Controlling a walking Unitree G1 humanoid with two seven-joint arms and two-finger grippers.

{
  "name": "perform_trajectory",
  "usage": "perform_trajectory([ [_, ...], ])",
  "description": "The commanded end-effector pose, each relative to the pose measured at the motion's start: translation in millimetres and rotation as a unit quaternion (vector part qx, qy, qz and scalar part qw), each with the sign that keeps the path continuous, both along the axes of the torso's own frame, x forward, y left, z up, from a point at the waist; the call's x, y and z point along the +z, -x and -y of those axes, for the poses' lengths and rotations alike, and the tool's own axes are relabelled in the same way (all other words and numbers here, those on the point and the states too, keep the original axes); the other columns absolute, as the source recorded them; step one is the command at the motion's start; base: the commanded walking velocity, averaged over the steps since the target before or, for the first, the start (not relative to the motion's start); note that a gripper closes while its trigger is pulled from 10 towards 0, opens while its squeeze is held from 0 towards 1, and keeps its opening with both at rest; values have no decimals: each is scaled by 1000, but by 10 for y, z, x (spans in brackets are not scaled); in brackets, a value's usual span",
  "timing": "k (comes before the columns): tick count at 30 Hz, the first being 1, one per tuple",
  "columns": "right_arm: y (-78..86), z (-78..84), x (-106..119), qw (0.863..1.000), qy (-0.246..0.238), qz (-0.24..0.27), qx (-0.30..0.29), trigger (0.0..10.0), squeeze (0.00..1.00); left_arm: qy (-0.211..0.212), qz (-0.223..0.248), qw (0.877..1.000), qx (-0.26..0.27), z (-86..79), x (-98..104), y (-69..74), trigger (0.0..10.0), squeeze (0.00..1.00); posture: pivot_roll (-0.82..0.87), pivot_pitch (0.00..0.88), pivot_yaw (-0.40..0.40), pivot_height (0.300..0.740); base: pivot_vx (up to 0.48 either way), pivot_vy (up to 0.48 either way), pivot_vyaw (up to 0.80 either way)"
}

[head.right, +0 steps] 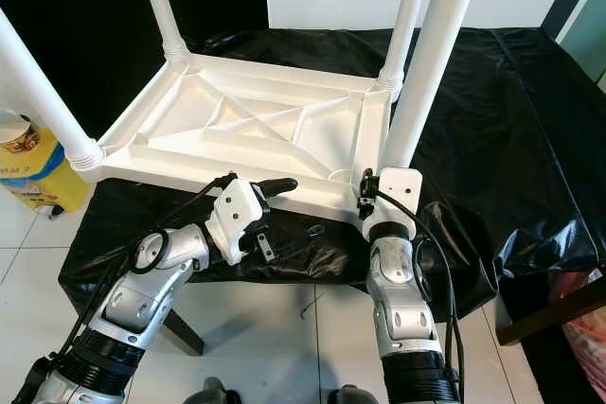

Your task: Building children table

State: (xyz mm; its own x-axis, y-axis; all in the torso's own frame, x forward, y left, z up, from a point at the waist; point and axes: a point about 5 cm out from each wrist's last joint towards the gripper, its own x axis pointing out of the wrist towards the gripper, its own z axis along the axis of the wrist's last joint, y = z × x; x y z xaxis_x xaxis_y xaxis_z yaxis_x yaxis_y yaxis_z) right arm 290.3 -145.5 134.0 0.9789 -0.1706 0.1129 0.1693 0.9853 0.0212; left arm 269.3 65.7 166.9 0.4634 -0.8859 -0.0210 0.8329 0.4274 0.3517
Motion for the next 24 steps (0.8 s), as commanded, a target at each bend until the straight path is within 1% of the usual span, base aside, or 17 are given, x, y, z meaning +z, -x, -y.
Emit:
perform_trajectory([
  [1, 46, 38, -103, 1000, -1, -24, -1, 10000, 741, 2, 7, 1000, 26, -20, -20, -16, 10000, 0, -45, 44, -17, 740, 0, 0, 0],
  [3, 46, 38, -103, 1000, -1, -24, -1, 10000, 741, 2, 7, 1000, 26, -20, -20, -16, 10000, 0, -45, 44, -17, 740, 0, 0, 0],
  [4, 51, 42, -77, 1000, -6, -16, 7, 10000, 1000, 1, 6, 1000, 25, -20, -28, -13, 10000, 0, -46, 45, -16, 740, 0, 0, 0],
  [6, 63, 57, -31, 1000, -3, 0, 26, 10000, 1000, -2, 5, 1000, 23, -21, -43, -6, 10000, 0, -50, 48, -14, 740, 0, 0, 0],
  [12, 85, 100, 14, 998, 1, 17, 60, 10000, 1000, -5, 6, 1000, 21, -19, -47, -2, 10000, 0, -51, 50, -15, 740, 0, 0, 0],
  [14, 103, 131, 58, 993, 5, 30, 113, 10000, 1000, -6, 6, 1000, 19, -12, -46, 3, 10000, 0, -47, 57, -15, 740, 0, 0, 0],
  [15, 103, 131, 58, 993, 5, 30, 113, 10000, 1000, -6, 6, 1000, 19, -12, -46, 3, 10000, 0, -47, 57, -15, 740, 0, 0, 0],
  [17, 111, 157, 92, 988, 8, 39, 151, 10000, 1000, -8, 4, 1000, 18, -13, -52, 4, 10000, 0, -47, 58, -16, 740, 0, 0, 0],
  [18, 111, 157, 92, 988, 8, 39, 151, 10000, 1000, -8, 4, 1000, 18, -13, -52, 4, 10000, 0, -47, 58, -16, 740, 0, 0, 0],
  [19, 101, 185, 117, 983, 14, 43, 180, 10000, 0, -10, 5, 1000, 19, -24, -54, -2, 10000, 0, -43, 61, -18, 740, 0, 0, 0],
  [20, 78, 217, 130, 976, 16, 41, 211, 10000, 0, -12, 6, 1000, 22, -38, -51, -13, 10000, 0, -42, 61, -18, 740, 0, 0, 0],
  [22, 47, 266, 157, 965, 32, 40, 256, 10000, 0, -14, 9, 1000, 26, -56, -42, -26, 10000, 0, -36, 60, -19, 740, 0, 0, 0],
  [23, 47, 266, 157, 965, 32, 40, 256, 10000, 0, -14, 9, 1000, 26, -56, -42, -26, 10000, 0, -36, 60, -19, 740, 0, 0, 0],
  [24, 39, 278, 160, 962, 37, 39, 267, 10000, 0, -14, 9, 1000, 27, -60, -39, -30, 10000, 0, -36, 60, -19, 740, 0, 0, 0],
])
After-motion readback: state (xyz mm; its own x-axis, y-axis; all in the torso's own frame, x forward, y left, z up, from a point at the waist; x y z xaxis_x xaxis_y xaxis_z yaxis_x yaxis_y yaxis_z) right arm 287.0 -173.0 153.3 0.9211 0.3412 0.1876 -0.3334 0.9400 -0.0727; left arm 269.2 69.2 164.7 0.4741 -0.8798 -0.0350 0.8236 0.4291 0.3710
